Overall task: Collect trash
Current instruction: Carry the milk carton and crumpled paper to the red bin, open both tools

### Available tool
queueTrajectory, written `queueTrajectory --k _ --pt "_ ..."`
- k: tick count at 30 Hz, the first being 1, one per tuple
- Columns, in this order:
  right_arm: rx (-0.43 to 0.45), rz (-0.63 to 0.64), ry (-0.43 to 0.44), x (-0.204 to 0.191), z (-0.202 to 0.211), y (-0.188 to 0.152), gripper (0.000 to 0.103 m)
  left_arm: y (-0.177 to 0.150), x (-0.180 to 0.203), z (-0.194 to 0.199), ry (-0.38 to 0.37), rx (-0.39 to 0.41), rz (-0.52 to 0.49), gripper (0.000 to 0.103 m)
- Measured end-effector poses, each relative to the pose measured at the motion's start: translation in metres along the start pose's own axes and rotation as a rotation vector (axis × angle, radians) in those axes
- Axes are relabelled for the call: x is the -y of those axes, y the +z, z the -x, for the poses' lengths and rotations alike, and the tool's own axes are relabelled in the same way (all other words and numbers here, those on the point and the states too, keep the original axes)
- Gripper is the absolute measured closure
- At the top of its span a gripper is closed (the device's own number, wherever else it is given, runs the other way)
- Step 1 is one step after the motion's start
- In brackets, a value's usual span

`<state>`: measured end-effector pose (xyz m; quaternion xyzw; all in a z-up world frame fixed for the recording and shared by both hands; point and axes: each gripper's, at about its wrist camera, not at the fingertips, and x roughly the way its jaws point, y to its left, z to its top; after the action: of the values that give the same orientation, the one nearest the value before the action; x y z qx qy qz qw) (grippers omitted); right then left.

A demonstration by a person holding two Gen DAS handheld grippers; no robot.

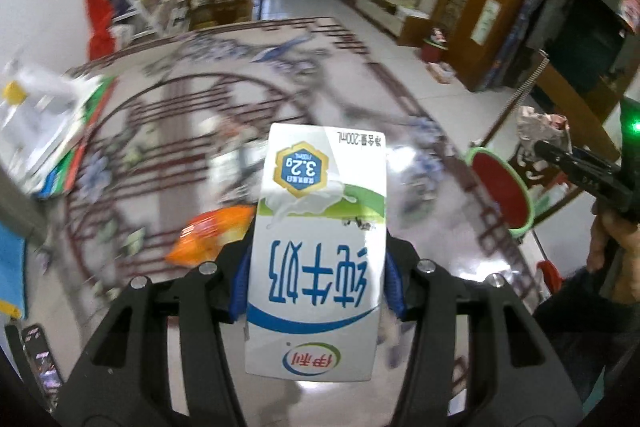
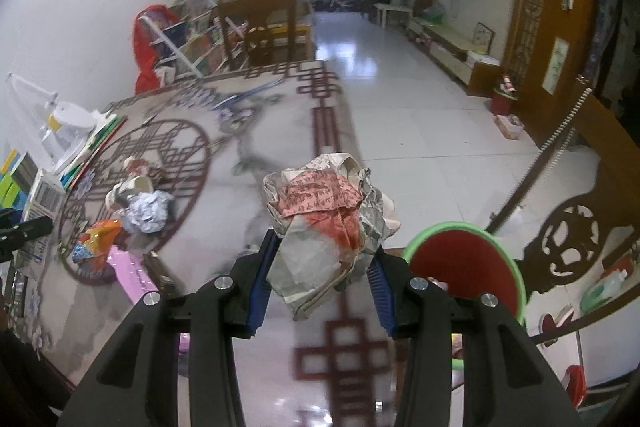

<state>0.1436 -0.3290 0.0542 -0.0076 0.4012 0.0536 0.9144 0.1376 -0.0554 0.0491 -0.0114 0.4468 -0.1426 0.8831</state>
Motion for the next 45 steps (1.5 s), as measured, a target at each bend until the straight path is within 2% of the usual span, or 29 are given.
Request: queueTrajectory --k 13,23,29,36,45 --pt "0.024 -0.131 -0.094 0.099 0.027 -0.011 0.062 0.044 0.140 -0.057 -0.172 -0.027 -0.162 0.053" --pt "0.017 -0.234 -0.145 0.168 0.027 -0.027 0.062 0.063 0.231 -0.106 -0.339 -0.069 -0.213 0.053" --pt "0.013 -0.292 -0.145 0.197 0.012 -0.035 0.062 0.069 0.266 -0.137 -0.402 -0.100 -0.221 0.053" --pt "0.013 -0.351 -0.123 0.223 0.007 -0.039 0.062 0.071 0.290 -0.171 -0.450 -0.154 -0.218 0.053" --pt "-0.008 -0.341 -0.128 0.229 -0.002 -0.038 0.062 0.083 0.310 -0.189 -0.477 -0.186 -0.212 0.053"
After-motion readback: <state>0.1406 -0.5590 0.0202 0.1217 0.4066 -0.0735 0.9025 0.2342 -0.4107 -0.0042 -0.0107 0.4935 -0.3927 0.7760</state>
